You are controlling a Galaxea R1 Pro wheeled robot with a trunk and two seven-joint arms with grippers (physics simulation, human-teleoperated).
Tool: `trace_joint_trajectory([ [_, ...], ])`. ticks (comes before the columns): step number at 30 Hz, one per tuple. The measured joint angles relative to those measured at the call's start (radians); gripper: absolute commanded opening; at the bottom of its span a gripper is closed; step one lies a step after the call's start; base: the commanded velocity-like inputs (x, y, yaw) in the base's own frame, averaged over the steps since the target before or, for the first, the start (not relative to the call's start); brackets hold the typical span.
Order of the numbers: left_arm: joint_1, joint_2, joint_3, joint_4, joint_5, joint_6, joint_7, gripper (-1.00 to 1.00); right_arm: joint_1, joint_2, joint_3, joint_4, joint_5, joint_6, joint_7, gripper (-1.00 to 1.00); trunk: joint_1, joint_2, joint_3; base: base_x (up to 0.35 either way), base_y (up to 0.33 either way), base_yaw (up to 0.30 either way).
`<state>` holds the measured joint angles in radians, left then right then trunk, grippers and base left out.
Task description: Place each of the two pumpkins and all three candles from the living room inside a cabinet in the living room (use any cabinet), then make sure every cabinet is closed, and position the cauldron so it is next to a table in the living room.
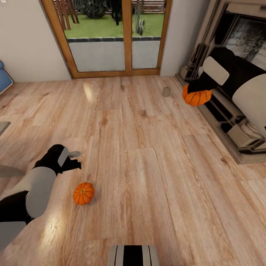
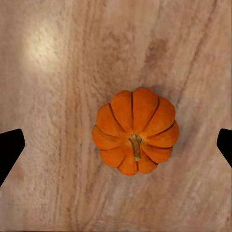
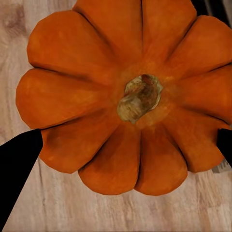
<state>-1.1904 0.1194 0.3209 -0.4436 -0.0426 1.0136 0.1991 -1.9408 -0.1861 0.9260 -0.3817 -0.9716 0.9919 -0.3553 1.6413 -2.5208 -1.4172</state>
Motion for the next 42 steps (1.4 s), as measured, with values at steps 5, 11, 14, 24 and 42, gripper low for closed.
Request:
trace_joint_trajectory([
  [5, -0.027, 0.018, 0.007, 0.009, 0.0, 0.008, -0.017, 1.0, 0.0, 0.0, 0.0, 0.0, 0.0, 0.001, 0.0, -1.0, 0.002, -0.001, -0.019, 0.0, 0.0, 0.0],
  [11, -0.033, 0.015, 0.012, -0.029, 0.013, 0.008, -0.02, 1.0, 0.0, -0.001, -0.003, 0.001, 0.0, 0.003, 0.0, -1.0, 0.005, -0.003, -0.043, 0.0, 0.0, 0.0],
  [14, -0.033, 0.012, 0.013, -0.073, 0.059, 0.007, -0.024, 1.0, 0.0, -0.001, -0.003, 0.001, 0.001, 0.004, 0.0, -1.0, 0.006, -0.003, -0.054, 0.0, 0.0, 0.0],
  [24, -0.033, 0.011, 0.013, -0.109, 0.079, 0.003, -0.023, 1.0, 0.0, 0.0, -0.003, 0.0, 0.0, 0.003, 0.0, -1.0, 0.011, -0.006, -0.093, 0.0, 0.0, 0.0],
  [42, -0.033, 0.012, 0.015, -0.105, 0.08, -0.002, -0.025, 1.0, -0.002, 0.0, -0.009, -0.004, 0.0, 0.003, 0.0, -1.0, 0.019, -0.01, -0.162, 0.0, 0.0, 0.0],
])
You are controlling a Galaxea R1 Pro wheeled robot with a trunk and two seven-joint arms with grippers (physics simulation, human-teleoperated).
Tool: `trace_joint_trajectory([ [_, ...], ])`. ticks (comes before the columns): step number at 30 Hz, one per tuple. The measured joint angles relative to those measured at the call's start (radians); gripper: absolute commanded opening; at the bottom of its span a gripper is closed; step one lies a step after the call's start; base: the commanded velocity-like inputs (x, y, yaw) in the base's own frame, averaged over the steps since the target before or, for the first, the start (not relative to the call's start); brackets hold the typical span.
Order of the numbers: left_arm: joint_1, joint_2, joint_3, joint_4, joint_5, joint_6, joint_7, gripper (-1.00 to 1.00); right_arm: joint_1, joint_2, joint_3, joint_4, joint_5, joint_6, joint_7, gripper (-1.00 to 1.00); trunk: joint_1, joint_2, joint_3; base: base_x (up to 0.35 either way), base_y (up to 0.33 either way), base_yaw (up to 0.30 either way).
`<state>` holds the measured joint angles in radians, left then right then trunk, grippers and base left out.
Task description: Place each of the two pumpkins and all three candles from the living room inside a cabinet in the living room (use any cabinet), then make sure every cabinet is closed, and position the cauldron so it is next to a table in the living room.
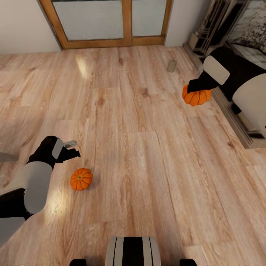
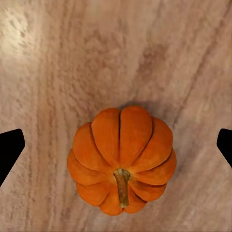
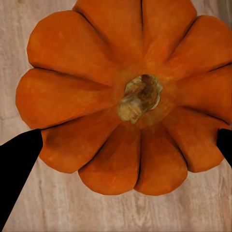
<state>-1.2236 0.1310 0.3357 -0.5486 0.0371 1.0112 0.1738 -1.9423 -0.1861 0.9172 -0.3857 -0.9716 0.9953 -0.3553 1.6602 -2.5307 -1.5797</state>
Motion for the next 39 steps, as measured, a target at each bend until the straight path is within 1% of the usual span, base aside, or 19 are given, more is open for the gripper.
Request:
trace_joint_trajectory([
  [9, 0.001, 0.0, 0.0, 0.011, -0.001, -0.001, -0.001, 1.0, -0.002, 0.0, -0.001, -0.001, 0.0, 0.0, 0.0, -1.0, 0.004, -0.002, -0.035, 0.0, 0.0, 0.0],
  [13, 0.002, 0.0, 0.0, 0.021, -0.001, -0.001, -0.002, 1.0, -0.014, 0.0, 0.0, 0.0, 0.002, 0.0, 0.0, -1.0, 0.006, -0.003, -0.05, 0.0, 0.0, 0.0],
  [14, 0.001, 0.0, 0.0, 0.023, -0.001, -0.001, -0.002, 1.0, -0.015, 0.0, -0.001, 0.0, -0.002, -0.001, 0.0, -1.0, 0.006, -0.003, -0.05, 0.0, 0.0, 0.0],
  [17, 0.001, 0.0, 0.0, 0.032, -0.001, 0.0, -0.003, 1.0, -0.017, -0.001, 0.0, 0.002, 0.003, 0.002, 0.0, -1.0, 0.006, -0.003, -0.05, 0.0, 0.0, 0.0],
  [24, 0.002, 0.001, -0.001, 0.071, -0.001, 0.001, -0.004, 1.0, -0.017, 0.0, 0.0, 0.002, 0.001, 0.001, 0.0, -1.0, 0.006, -0.003, -0.05, 0.0, 0.0, 0.0],
  [39, 0.001, 0.0, 0.0, 0.101, 0.001, 0.0, -0.005, 1.0, -0.017, 0.0, 0.001, 0.001, 0.001, 0.0, 0.0, -1.0, 0.006, -0.003, -0.05, 0.0, 0.0, 0.0],
])
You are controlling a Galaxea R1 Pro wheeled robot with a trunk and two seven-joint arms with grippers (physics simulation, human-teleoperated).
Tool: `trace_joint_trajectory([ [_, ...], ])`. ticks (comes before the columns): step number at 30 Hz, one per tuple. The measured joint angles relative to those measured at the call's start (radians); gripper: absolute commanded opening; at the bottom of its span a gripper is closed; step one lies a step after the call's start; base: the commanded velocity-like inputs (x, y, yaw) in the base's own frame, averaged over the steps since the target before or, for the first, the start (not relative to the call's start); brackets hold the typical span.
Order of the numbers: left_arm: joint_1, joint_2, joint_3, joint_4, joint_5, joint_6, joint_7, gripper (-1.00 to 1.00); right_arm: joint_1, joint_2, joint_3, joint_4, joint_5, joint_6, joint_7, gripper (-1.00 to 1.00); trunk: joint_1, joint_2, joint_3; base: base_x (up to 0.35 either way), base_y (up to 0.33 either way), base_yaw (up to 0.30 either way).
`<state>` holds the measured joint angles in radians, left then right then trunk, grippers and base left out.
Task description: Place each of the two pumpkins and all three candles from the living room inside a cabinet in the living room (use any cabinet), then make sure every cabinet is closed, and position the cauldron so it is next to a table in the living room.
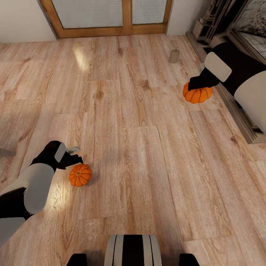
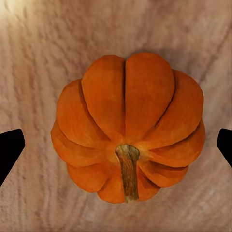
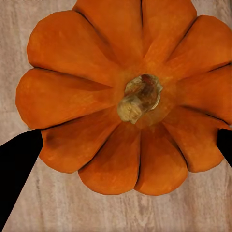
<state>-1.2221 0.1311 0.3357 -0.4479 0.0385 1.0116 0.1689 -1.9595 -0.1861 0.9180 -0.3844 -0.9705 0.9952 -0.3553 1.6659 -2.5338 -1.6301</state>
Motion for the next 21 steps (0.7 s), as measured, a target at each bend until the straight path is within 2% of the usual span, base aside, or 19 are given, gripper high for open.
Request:
trace_joint_trajectory([
  [11, 0.0, 0.001, 0.0, 0.002, 0.001, 0.0, 0.0, 1.0, -0.004, 0.0, -0.001, -0.003, 0.0, 0.0, 0.0, -1.0, 0.0, 0.0, 0.0, 0.0, 0.0, 0.0],
  [14, 0.0, 0.0, 0.0, 0.002, 0.001, 0.0, 0.0, 1.0, -0.004, 0.0, -0.002, -0.003, -0.003, 0.0, 0.0, -1.0, 0.001, -0.001, -0.012, 0.0, 0.0, 0.0],
  [21, 0.0, 0.0, 0.0, 0.002, 0.001, 0.0, 0.0, 1.0, -0.005, 0.0, -0.002, -0.003, 0.0, 0.0, 0.0, -1.0, 0.001, -0.001, -0.012, 0.0, 0.0, 0.0],
])
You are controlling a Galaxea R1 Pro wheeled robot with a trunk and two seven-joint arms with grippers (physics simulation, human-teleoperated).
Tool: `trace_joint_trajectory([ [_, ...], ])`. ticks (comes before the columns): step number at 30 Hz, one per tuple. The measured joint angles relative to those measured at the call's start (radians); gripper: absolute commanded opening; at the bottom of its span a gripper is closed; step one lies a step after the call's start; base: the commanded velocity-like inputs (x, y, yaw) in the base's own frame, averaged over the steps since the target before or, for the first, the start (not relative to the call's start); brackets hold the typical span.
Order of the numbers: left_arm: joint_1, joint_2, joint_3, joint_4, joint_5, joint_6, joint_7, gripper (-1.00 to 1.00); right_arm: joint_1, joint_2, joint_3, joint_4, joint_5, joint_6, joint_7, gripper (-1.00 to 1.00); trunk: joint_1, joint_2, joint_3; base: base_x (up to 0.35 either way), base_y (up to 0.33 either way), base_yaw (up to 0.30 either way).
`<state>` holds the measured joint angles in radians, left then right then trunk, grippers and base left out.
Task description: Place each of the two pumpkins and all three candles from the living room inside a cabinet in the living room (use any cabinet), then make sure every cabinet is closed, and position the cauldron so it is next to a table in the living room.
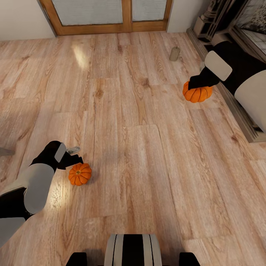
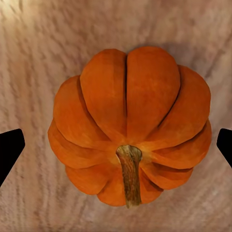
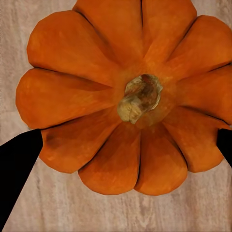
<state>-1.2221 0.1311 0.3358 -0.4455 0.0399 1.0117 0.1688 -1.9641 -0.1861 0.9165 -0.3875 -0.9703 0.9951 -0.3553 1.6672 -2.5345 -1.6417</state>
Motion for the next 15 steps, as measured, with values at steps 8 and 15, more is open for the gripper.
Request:
trace_joint_trajectory([
  [8, 0.0, 0.0, 0.001, 0.0, 0.026, -0.001, -0.001, 1.0, 0.0, 0.001, 0.002, 0.0, -0.001, -0.001, 0.0, -1.0, 0.001, 0.0, -0.008, 0.0, 0.0, 0.0],
  [15, 0.0, 0.001, 0.001, 0.0, 0.031, -0.001, -0.003, 1.0, 0.0, 0.001, 0.004, 0.001, -0.001, 0.0, 0.0, -1.0, 0.001, 0.0, -0.008, 0.0, 0.0, 0.0],
])
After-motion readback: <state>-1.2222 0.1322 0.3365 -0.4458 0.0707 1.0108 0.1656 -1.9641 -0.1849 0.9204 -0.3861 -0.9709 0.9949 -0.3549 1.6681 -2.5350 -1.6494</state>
